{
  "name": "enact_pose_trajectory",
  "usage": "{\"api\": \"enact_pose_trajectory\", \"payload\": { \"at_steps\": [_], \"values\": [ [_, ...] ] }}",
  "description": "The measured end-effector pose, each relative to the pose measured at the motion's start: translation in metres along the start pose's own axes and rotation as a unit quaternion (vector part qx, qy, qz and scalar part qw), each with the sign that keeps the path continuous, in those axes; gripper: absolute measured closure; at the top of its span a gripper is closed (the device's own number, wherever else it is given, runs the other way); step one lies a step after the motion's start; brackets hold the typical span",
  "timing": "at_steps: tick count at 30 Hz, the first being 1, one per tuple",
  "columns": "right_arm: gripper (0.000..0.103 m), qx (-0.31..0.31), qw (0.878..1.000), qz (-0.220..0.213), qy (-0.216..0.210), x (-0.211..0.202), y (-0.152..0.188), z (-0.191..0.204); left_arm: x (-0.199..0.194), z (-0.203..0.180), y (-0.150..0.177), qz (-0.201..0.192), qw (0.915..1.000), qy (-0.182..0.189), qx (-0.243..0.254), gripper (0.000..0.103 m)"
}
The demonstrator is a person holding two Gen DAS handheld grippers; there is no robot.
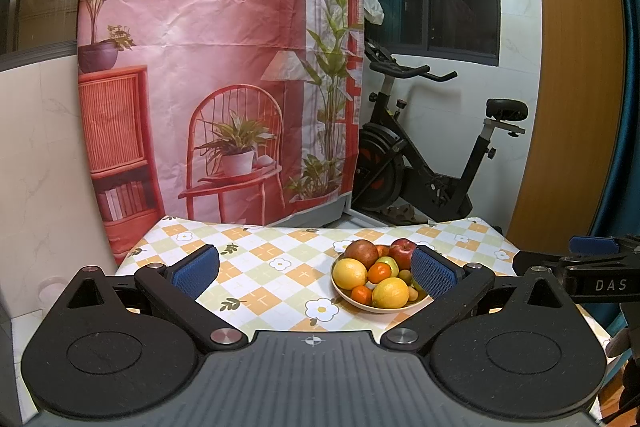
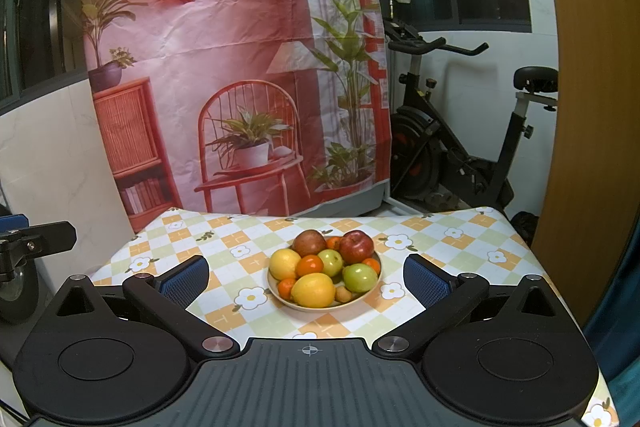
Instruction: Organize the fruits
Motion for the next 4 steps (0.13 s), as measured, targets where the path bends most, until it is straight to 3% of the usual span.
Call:
{"api": "enact_pose_trajectory", "payload": {
  "at_steps": [4],
  "values": [
    [0.0, 0.0, 1.0, 0.0, 0.0, 0.0005, 0.0003, 0.0001, -0.0014, -0.0014, 0.0005, -0.004, 1.0, 0.001, 0.002, 0.0]
  ]
}}
Point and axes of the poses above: each gripper's, at about its wrist camera, not at the fingertips, and x roughly the way its jaws point, z to its left, y to its underside, the point moved 1 cm from there along x, roughly the way its jaws point, and after that the axes turned 14 degrees about -x, right-handed, at the moved point
